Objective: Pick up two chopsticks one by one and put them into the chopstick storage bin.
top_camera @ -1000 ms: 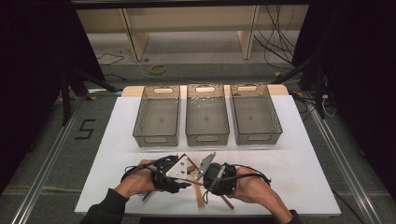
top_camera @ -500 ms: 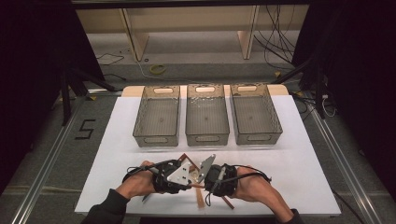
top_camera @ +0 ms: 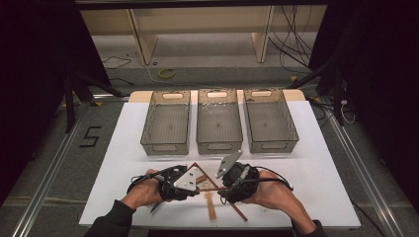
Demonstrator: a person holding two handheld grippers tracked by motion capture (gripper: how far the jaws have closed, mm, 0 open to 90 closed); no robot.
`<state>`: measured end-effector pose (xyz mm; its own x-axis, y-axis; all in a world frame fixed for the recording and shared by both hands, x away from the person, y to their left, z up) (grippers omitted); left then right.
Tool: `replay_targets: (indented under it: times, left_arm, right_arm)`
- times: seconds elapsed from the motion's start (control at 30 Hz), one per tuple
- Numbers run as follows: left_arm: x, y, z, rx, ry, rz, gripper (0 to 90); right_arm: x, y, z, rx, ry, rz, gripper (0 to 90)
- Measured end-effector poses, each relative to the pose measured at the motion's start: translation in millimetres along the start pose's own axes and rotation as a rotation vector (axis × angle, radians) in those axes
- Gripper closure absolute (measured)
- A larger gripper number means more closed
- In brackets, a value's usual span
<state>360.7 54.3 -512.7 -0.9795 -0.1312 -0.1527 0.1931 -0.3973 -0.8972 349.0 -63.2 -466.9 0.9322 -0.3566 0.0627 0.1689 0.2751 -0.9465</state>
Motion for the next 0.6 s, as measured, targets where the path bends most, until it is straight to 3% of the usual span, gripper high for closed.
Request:
replay_targets:
  times: [0.07,0.23,0.3,0.4,0.6]
  left_arm:
    - [-6.7,-2.3,-1.5,0.007,-0.038,0.015,83.9]
    - [-27.1,-11.6,-4.6,0.056,-0.192,0.048,83.9]
    - [-35.8,-16.5,-5.8,0.083,-0.251,0.064,83.9]
    - [-49.3,-22.5,-9.8,0.11,-0.327,0.095,83.9]
    - [-75.6,-35.2,-17.6,0.149,-0.436,0.146,83.8]
  right_arm:
    - [3.2,-3.5,1.6,0.034,0.041,-0.007,47.0]
    - [8.3,-10.4,0.9,0.109,0.076,-0.063,41.3]
    - [8.2,-11.3,-1.2,0.134,0.095,-0.066,39.6]
    - [8.2,-5.1,-7.9,0.129,0.142,-0.045,37.2]
    - [16.2,15.6,-22.7,0.083,0.236,-0.026,35.2]
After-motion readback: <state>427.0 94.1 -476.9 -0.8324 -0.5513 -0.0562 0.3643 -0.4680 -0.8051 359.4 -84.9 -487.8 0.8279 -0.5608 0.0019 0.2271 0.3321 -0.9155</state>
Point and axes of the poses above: each handheld gripper's, and its own axes: y roughly forward along the jaws, z roughly out of its top, x roughly to its right, the point moved 10 cm from there along y, roughly forward along the jaws, and after that the axes turned 11 degrees about -x, right-handed, at the moved point
